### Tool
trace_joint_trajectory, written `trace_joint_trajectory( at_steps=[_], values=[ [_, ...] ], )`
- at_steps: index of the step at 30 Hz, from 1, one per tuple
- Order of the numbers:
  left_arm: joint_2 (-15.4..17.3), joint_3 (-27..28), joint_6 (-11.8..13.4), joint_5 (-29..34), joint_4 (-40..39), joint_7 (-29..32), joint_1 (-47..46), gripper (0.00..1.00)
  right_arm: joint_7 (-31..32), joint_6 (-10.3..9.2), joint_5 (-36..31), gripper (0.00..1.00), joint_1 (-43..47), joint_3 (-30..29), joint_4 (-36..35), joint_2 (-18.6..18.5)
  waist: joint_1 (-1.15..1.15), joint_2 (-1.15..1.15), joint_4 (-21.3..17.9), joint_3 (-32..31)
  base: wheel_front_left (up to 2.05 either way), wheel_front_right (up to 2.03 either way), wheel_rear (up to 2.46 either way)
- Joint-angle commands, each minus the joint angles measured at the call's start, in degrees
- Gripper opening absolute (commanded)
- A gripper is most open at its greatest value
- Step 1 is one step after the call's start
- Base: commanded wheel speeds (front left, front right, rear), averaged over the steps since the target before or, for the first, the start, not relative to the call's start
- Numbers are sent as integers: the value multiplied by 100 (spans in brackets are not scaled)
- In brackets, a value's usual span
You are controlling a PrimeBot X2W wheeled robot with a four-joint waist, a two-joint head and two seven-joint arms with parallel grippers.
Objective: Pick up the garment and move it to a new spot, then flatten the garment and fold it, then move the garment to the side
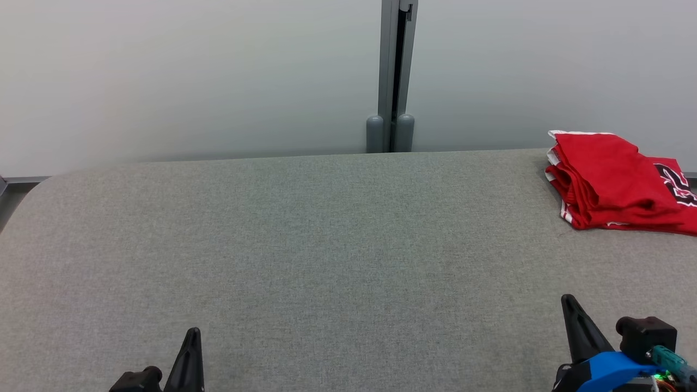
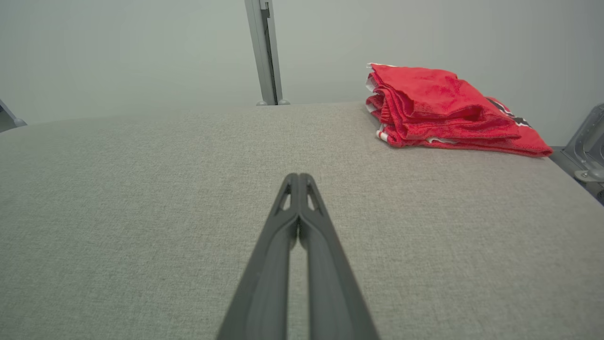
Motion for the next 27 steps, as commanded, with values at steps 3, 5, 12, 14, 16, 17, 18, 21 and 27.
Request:
trace_joint_trajectory(
  at_steps=[3, 5, 12, 14, 16, 17, 18, 21, 27],
  values=[
    [-9, 92, -19, -390, -59, 129, -97, 0, 84, 0, 440, 0, -106, -58, 22, -10, 0, 0, 0, 4, 0, 0, 0],
    [-18, 128, -28, -596, -80, 188, -124, 0, 106, 0, 681, 0, -126, -57, 30, -11, 0, 0, -1, 7, 0, 0, 0],
    [-50, 235, -59, -1281, -157, 371, -209, 0, 150, 0, 1475, 0, -172, -30, 32, -15, 0, 0, -2, 16, 0, 0, 0],
    [-58, 266, -68, -1466, -177, 421, -234, 0, 163, 0, 1688, 0, -187, -24, 36, -16, 0, 0, -2, 18, 0, 0, 0],
    [-66, 295, -77, -1648, -196, 471, -258, 0, 177, 0, 1897, 0, -203, -21, 40, -17, 0, 0, -3, 21, 0, 0, 0],
    [-70, 310, -81, -1737, -206, 496, -269, 0, 186, 0, 1999, 0, -212, -20, 43, -17, 0, 0, -3, 22, 0, 0, 0],
    [-75, 324, -85, -1824, -215, 519, -280, 0, 194, 0, 2101, 0, -221, -20, 46, -18, 0, 0, -3, 23, 0, 0, 0],
    [-87, 364, -98, -2084, -241, 591, -311, 0, 219, 0, 2397, 0, -243, -18, 57, -20, 0, 0, -3, 27, 0, 0, 0],
    [-111, 448, -119, -2576, -290, 726, -381, 0, 266, 0, 2960, 0, -296, -19, 80, -23, 0, 0, -4, 35, 0, 0, 0]
  ],
)
